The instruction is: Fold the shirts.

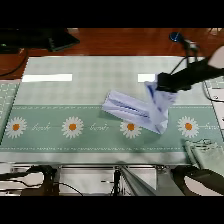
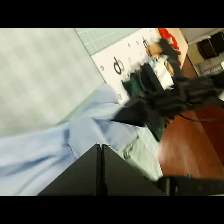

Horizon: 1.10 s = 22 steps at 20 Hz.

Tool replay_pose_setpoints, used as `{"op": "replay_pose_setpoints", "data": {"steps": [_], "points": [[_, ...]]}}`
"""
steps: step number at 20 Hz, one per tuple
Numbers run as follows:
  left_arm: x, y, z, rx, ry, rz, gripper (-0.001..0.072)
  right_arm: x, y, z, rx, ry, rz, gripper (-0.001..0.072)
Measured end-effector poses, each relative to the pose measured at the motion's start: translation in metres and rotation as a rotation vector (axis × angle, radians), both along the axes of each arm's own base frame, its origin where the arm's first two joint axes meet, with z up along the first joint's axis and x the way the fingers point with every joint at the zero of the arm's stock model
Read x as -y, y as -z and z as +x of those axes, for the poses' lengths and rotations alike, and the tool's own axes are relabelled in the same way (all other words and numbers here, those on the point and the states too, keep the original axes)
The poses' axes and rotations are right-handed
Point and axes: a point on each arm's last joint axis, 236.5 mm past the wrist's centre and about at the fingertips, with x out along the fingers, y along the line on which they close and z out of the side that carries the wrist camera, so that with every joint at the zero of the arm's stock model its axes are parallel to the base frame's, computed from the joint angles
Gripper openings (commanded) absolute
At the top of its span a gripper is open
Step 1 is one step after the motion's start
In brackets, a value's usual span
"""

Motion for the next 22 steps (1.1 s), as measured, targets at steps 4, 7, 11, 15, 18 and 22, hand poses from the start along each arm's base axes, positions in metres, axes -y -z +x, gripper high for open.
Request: {"op": "replay_pose_setpoints", "data": {"steps": [4, 7, 11, 15, 18, 22], "points": [[-0.012, 0.002, -0.016, -0.005, 0.035, 0.043, 0.0030, -0.080, 0.054, 0.019, -0.001, -0.045, 0.041, 0.0442], [-0.006, 0.010, -0.025, -0.019, 0.067, 0.057, 0.0030, -0.129, 0.064, 0.028, 0.054, -0.063, 0.121, 0.0495], [0.004, 0.033, -0.035, -0.073, 0.109, 0.076, 0.0031, -0.116, 0.035, 0.042, 0.158, -0.049, 0.120, 0.0493], [0.003, 0.073, -0.040, -0.139, 0.114, 0.147, 0.0032, 0.002, -0.008, 0.039, 0.224, -0.004, -0.146, 0.0493], [-0.007, 0.110, -0.046, -0.196, 0.111, 0.245, 0.0034, 0.139, -0.021, 0.005, 0.125, 0.077, -0.482, 0.0493], [-0.027, 0.153, -0.056, -0.259, 0.113, 0.389, 0.0247, 0.223, 0.020, -0.075, -0.173, 0.220, -0.442, 0.0605]]}}
